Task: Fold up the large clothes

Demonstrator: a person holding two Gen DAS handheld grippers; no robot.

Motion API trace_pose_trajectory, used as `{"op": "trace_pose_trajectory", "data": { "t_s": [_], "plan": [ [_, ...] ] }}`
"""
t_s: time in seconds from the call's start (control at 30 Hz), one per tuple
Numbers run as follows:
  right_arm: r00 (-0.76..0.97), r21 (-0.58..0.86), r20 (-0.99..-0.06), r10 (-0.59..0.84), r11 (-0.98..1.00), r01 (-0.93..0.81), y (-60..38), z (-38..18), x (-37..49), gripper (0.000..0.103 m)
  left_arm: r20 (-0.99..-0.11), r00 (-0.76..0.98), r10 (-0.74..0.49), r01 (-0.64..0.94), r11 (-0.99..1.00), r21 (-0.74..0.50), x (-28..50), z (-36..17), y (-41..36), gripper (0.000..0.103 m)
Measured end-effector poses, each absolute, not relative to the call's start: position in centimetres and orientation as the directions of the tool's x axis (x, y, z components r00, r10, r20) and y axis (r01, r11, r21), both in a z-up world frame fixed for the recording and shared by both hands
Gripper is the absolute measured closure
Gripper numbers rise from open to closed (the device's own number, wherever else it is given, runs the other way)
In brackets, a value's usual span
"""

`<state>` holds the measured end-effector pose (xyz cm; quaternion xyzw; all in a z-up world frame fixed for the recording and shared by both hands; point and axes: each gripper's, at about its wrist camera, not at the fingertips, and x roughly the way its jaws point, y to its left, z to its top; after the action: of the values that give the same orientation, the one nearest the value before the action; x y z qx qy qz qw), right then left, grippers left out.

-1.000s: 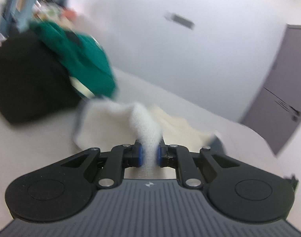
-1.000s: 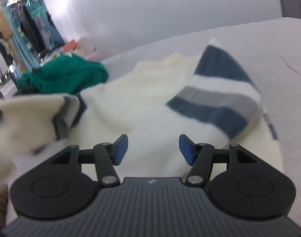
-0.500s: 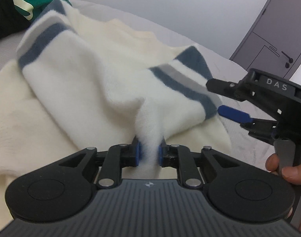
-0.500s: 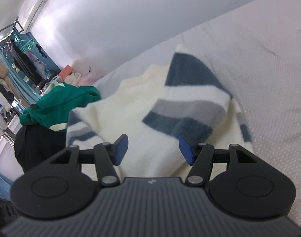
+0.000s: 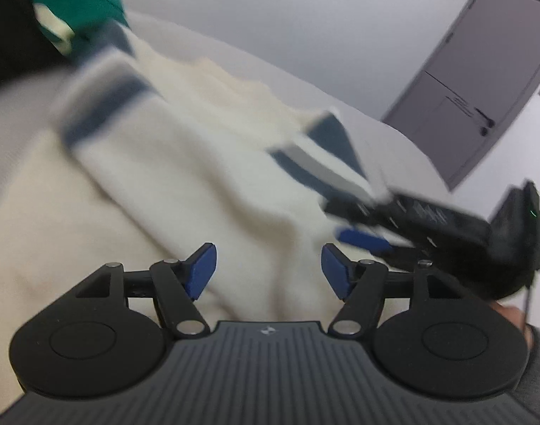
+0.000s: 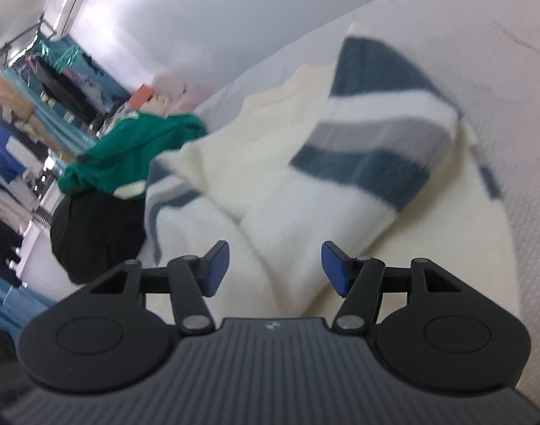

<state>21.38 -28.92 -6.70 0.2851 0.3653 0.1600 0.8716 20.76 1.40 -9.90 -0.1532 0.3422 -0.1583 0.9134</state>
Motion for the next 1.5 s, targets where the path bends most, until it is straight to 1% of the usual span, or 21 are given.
{"op": "trace_pose_trajectory", "data": {
  "t_s": [0.03,0.07,0.17,0.23,0.37,0.5,0.6,0.63,0.67,0.7,0.73,0.77,0.83,0.93,1.07,1.13,1.27,1.37,1.5],
  "plan": [
    [0.672,0.613,-0.552,0.494,0.787,-0.076,-28.6,-6.8,21.4,0.033,-0.575,0.737,-0.355,0.165,0.92,-0.356,21.3,-9.9,2.4,0.031],
    [0.66,0.614,-0.558,0.504,0.785,-0.081,-28.1,-6.9,21.4,0.031,-0.581,0.749,-0.319,0.137,0.932,-0.336,21.8,-9.9,3.2,0.031],
    [0.632,0.607,-0.578,0.516,0.789,-0.089,-27.2,-7.4,21.3,0.03,-0.62,0.748,-0.236,0.002,0.935,-0.354,25.1,-11.4,6.8,0.031],
    [0.617,0.59,-0.599,0.51,0.802,-0.09,-26.7,-7.7,21.5,0.03,-0.638,0.742,-0.205,-0.073,0.922,-0.38,27.5,-12.5,8.8,0.031],
    [0.57,0.564,-0.649,0.504,0.822,-0.085,-25.8,-8.7,21.9,0.03,-0.642,0.737,-0.213,-0.139,0.881,-0.452,30.7,-14.4,12.0,0.031],
    [0.517,0.52,-0.7,0.492,0.848,-0.104,-24.5,-10.0,21.8,0.03,-0.617,0.74,-0.269,-0.144,0.832,-0.535,32.4,-15.8,13.7,0.031],
    [0.518,0.511,-0.701,0.491,0.852,-0.117,-24.0,-10.3,22.1,0.031,-0.593,0.753,-0.286,-0.12,0.826,-0.551,33.5,-16.2,13.9,0.032],
    [0.524,0.509,-0.697,0.49,0.852,-0.119,-24.0,-10.2,22.1,0.039,-0.588,0.755,-0.289,-0.112,0.827,-0.551,33.8,-16.3,13.9,0.034],
    [0.533,0.508,-0.69,0.489,0.852,-0.126,-23.9,-10.0,22.1,0.047,-0.585,0.757,-0.291,-0.108,0.828,-0.551,34.1,-16.3,13.7,0.043],
    [0.536,0.502,-0.688,0.49,0.854,-0.138,-23.8,-9.9,22.1,0.058,-0.582,0.76,-0.291,-0.105,0.828,-0.551,34.2,-16.1,13.7,0.051],
    [0.545,0.492,-0.685,0.483,0.859,-0.142,-23.8,-9.6,22.0,0.067,-0.58,0.761,-0.289,-0.106,0.827,-0.552,34.2,-16.0,13.8,0.069],
    [0.56,0.482,-0.679,0.474,0.864,-0.146,-23.7,-9.3,21.9,0.07,-0.577,0.765,-0.287,-0.11,0.824,-0.556,34.1,-15.8,14.0,0.084],
    [0.578,0.478,-0.662,0.476,0.863,-0.164,-23.7,-8.5,21.9,0.076,-0.551,0.781,-0.295,-0.106,0.806,-0.582,33.9,-15.3,14.6,0.094],
    [0.61,0.499,-0.608,0.508,0.842,-0.204,-23.9,-7.0,21.6,0.078,-0.497,0.814,-0.302,-0.094,0.774,-0.626,33.2,-14.0,15.9,0.095],
    [0.663,0.487,-0.523,0.535,0.826,-0.283,-23.8,-4.5,21.1,0.082,-0.416,0.857,-0.304,-0.082,0.717,-0.693,32.1,-12.4,17.9,0.095],
    [0.68,0.471,-0.503,0.533,0.829,-0.301,-23.7,-3.9,21.5,0.089,-0.404,0.868,-0.288,-0.087,0.713,-0.696,32.1,-12.2,18.6,0.095],
    [0.686,0.447,-0.511,0.518,0.842,-0.303,-23.5,-4.0,23.4,0.09,-0.432,0.862,-0.267,-0.124,0.715,-0.688,32.7,-13.2,19.0,0.095],
    [0.683,0.393,-0.557,0.472,0.875,-0.284,-22.8,-4.8,24.6,0.091,-0.48,0.842,-0.248,-0.15,0.746,-0.649,33.2,-13.7,18.6,0.095],
    [0.646,0.382,-0.635,0.425,0.899,-0.216,-22.7,-7.6,26.5,0.091,-0.545,0.807,-0.227,-0.186,0.778,-0.6,35.1,-15.1,18.1,0.095]
  ]
}}
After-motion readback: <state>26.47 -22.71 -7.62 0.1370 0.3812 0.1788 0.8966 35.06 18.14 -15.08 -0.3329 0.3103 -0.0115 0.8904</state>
